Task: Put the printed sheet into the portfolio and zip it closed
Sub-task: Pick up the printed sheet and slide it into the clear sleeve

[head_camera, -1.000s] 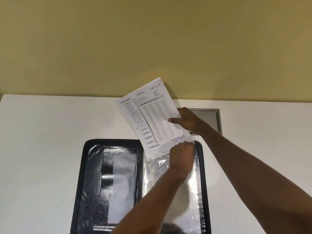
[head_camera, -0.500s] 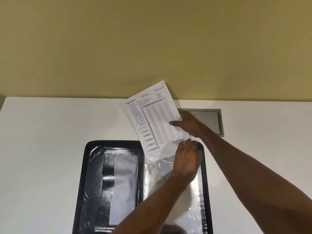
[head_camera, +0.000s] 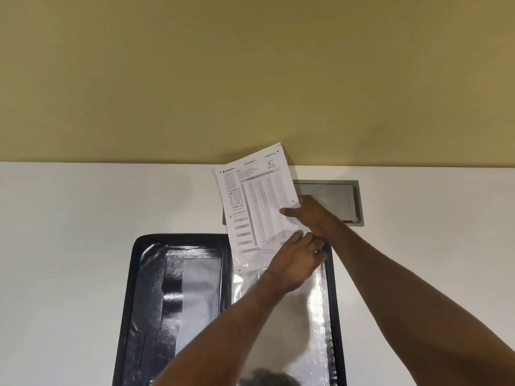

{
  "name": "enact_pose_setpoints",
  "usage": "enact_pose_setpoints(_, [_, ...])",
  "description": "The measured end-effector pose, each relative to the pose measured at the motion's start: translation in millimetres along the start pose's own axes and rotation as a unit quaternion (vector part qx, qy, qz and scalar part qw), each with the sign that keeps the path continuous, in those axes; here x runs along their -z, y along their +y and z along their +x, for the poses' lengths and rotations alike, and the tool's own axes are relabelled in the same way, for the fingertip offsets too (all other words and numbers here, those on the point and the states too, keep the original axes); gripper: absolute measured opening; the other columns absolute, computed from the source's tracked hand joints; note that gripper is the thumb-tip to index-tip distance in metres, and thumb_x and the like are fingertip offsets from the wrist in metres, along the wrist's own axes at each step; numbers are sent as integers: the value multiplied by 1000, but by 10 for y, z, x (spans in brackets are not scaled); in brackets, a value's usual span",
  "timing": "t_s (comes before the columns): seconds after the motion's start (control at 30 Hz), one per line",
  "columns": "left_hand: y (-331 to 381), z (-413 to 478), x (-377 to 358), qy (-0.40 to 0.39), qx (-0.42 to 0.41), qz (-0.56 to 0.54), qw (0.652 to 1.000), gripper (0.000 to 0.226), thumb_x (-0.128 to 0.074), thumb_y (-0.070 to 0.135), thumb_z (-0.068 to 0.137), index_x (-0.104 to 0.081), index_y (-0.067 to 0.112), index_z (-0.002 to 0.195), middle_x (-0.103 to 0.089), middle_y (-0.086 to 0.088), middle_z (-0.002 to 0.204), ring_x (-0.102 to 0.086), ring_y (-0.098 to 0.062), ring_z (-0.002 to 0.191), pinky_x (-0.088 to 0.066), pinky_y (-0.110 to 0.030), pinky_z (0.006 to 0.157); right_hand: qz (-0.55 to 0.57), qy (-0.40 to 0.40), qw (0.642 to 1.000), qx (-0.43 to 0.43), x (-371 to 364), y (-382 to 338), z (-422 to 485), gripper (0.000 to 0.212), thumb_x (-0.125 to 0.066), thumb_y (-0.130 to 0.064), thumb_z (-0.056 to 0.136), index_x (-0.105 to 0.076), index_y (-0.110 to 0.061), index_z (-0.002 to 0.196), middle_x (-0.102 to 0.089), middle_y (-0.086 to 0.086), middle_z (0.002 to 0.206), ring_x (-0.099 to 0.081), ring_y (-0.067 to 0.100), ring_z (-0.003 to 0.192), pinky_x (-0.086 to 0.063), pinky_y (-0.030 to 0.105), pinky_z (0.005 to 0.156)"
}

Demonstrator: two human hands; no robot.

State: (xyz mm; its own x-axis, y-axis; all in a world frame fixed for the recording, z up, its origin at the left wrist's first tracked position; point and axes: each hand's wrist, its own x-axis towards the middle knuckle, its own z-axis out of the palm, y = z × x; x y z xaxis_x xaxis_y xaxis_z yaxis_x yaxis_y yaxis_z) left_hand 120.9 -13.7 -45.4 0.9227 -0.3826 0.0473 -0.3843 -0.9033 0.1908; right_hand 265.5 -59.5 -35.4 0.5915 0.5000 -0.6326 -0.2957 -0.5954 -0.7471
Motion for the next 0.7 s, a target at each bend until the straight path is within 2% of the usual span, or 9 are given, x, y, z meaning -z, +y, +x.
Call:
enact_pose_setpoints(0.07, [-24, 17, 8, -3, -3, 0, 1000, 31, -40, 8, 93, -68, 17, 103, -65, -4, 114, -58, -25, 109, -41, -39, 93, -1, -2, 1000, -10, -3, 33, -4, 41, -77, -19, 89, -68, -9, 128, -73, 7, 125, -71, 22, 107, -56, 36, 96])
enact_pose_setpoints(0.2, [-16, 45, 50, -10, 5, 7, 1000, 29, -45, 9, 91, -71, 20, 97, -68, 0, 110, -60, -24, 107, -46, -38, 90, -3, -15, 1000, -21, 49, 69, -77, 39, -77, -21, 90, -69, -11, 126, -74, -1, 118, -71, 8, 98, -53, 13, 73])
enact_pose_setpoints(0.27, [1, 48, 47, -6, 10, 5, 1000, 25, -51, 9, 88, -73, 21, 92, -69, 1, 106, -61, -23, 103, -48, -37, 88, -7, -21, 999, -30, 80, 122, -106, 37, -77, -23, 90, -70, -12, 124, -73, -5, 112, -69, 0, 89, -50, 6, 65])
enact_pose_setpoints(0.37, [-12, 71, 5, 15, 49, -23, 998, 17, -71, 6, 79, -76, 20, 88, -71, 0, 100, -64, -23, 98, -51, -36, 84, -7, -30, 998, -47, 104, 241, -96, 43, -80, -24, 87, -69, -10, 126, -75, -2, 116, -73, 8, 93, -56, 16, 74])
enact_pose_setpoints(0.43, [-18, 98, -41, 24, 80, -49, 995, 19, -76, 4, 76, -78, 19, 88, -73, 0, 96, -66, -24, 96, -52, -36, 84, 5, -29, 998, -60, 102, 303, -97, 46, -81, -23, 86, -68, -9, 127, -76, 3, 116, -74, 13, 96, -58, 21, 77])
enact_pose_setpoints(0.53, [-16, 135, -100, 30, 99, -65, 992, 19, -76, 3, 75, -77, 18, 88, -73, -1, 96, -66, -25, 98, -50, -36, 86, 15, -12, 999, -42, 111, 301, -93, 40, -81, -19, 87, -70, -8, 123, -77, 4, 112, -75, 9, 88, -56, 18, 68])
enact_pose_setpoints(0.6, [-24, 163, -109, 28, 116, -62, 991, 20, -75, 4, 73, -75, 19, 86, -71, 0, 95, -63, -25, 97, -48, -37, 83, 31, 41, 998, -34, 137, 257, -34, 29, -76, -21, 91, -73, -5, 115, -77, 11, 108, -73, 11, 77, -54, 21, 60])
enact_pose_setpoints(0.63, [-31, 178, -117, 24, 122, -56, 991, 20, -75, 5, 72, -75, 20, 85, -71, 0, 94, -61, -25, 95, -47, -37, 82, 34, 76, 996, -36, 162, 240, 9, 25, -74, -22, 93, -73, -3, 109, -76, 17, 106, -69, 15, 74, -54, 27, 60])
enact_pose_setpoints(0.7, [-43, 205, -128, 16, 127, -47, 991, 19, -77, 6, 72, -75, 19, 85, -71, 0, 93, -61, -26, 94, -46, -37, 82, 35, 123, 991, -50, 224, 221, 85, 15, -70, -17, 94, -74, -4, 102, -75, 22, 105, -67, 24, 79, -59, 44, 73])
